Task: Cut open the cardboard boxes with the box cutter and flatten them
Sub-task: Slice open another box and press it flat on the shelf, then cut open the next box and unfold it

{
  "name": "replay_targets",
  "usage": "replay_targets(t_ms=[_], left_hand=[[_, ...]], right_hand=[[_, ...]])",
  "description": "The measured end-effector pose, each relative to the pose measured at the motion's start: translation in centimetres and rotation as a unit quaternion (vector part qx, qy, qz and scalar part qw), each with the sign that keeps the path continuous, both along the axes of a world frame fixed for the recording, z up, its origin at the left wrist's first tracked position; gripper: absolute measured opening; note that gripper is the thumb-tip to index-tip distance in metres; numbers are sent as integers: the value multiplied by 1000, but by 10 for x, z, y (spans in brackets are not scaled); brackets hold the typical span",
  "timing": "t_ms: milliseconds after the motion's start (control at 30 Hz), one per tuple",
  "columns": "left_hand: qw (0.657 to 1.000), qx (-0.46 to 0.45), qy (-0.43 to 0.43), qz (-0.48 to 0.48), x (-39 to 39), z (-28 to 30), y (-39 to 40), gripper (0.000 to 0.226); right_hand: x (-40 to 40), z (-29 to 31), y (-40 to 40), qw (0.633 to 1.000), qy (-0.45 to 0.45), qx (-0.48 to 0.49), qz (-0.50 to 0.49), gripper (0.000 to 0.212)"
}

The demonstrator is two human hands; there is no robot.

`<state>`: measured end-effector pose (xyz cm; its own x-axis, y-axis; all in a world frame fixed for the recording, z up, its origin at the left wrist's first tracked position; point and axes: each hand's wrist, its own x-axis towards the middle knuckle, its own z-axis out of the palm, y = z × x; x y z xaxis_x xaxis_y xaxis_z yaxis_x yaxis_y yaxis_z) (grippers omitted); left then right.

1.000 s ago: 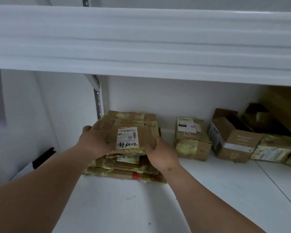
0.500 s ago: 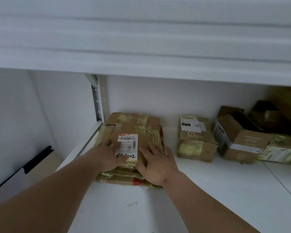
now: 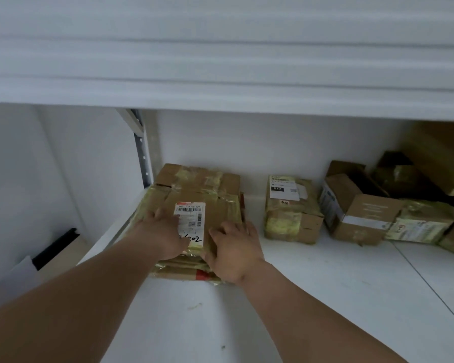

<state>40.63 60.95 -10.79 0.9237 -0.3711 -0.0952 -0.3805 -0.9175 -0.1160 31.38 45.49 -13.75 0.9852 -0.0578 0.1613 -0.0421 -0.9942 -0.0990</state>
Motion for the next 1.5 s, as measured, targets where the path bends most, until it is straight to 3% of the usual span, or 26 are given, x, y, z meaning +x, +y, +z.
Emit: replay_targets(t_ms=[133,333,433,533,600,700,833,1100,1333,1500], left_hand=[[999,-40,-32,-9,-10,15,-11,58],[980,-173,-74,-64,-45,44,-58,33],[973,-183,-87,-110,-60,49,-89,19],[972,-195,-61,-118,-68,48,-118,32],[974,-189,-46,-114,-70,44,-134,38],[977,-192,11,-96,-74,40,-155,55],[970,-221,66,-79,-70,25,-178,64],[963,-246,103,-45,-86,-1,-200,79],[975,-215,0,-47,-122,-10,-201,59],[972,-175,-109,-115,-153,-10,-204,53]], right_hand=[[-16,7,-26,995,-32,95,0,43],[-34,5,-82,981,-132,103,-102,35],[-44,8,-114,965,-143,124,-182,48],[-49,10,-143,949,-82,181,-245,71],[-49,8,-160,946,-27,193,-260,73],[-46,3,-180,937,-3,257,-237,56],[-45,-1,-194,912,-69,357,-190,35],[-73,-15,-218,880,-112,443,-125,22],[-102,-26,-225,858,-126,485,-113,23],[-136,-28,-225,914,-119,367,-124,40]])
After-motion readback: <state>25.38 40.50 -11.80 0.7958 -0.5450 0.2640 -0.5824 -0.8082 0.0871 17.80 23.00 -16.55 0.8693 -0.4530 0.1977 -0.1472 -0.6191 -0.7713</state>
